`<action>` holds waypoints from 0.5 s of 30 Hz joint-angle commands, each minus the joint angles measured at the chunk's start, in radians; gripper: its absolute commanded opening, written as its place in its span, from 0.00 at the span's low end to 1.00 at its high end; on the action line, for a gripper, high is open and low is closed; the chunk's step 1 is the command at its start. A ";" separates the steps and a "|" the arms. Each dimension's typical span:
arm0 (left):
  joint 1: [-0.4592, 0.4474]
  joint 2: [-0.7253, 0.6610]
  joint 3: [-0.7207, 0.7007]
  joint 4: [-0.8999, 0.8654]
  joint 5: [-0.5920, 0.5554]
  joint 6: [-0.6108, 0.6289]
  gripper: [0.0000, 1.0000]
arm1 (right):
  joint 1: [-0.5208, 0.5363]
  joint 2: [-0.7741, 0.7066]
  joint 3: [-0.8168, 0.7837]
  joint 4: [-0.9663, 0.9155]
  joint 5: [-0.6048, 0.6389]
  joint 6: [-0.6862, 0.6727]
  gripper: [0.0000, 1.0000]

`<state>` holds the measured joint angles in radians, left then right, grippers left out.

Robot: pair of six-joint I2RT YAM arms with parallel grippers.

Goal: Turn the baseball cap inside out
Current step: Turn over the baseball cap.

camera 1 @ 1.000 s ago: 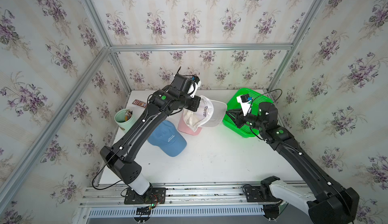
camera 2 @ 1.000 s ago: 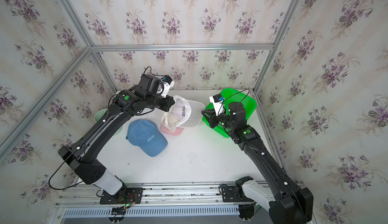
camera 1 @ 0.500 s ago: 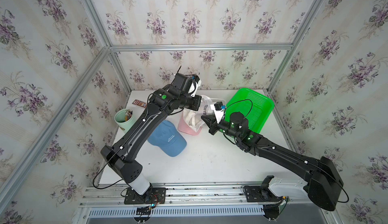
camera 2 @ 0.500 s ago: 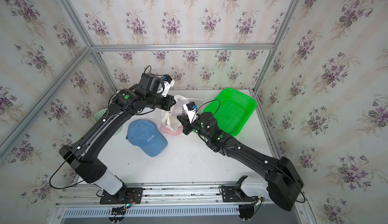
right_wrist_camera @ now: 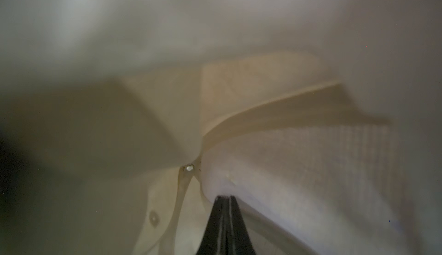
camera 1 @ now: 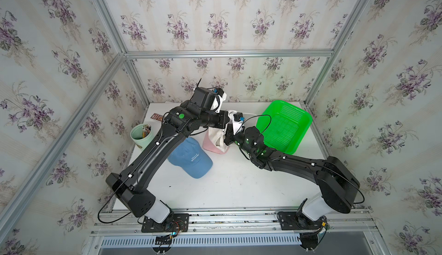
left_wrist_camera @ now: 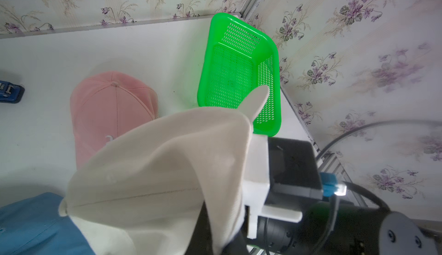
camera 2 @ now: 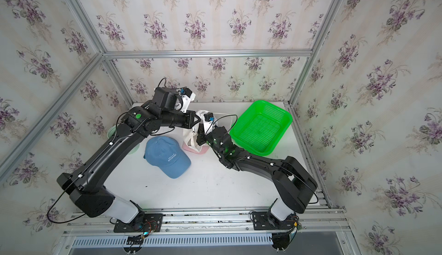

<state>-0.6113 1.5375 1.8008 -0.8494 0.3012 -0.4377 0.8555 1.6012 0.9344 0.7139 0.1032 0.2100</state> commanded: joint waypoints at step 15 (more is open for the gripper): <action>-0.019 -0.077 -0.111 0.059 0.096 -0.045 0.00 | -0.005 0.155 0.118 0.275 -0.057 0.034 0.00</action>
<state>-0.6296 1.4662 1.6981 -0.8181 0.3515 -0.4782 0.8501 1.7443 1.0336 0.9043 0.1570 0.2211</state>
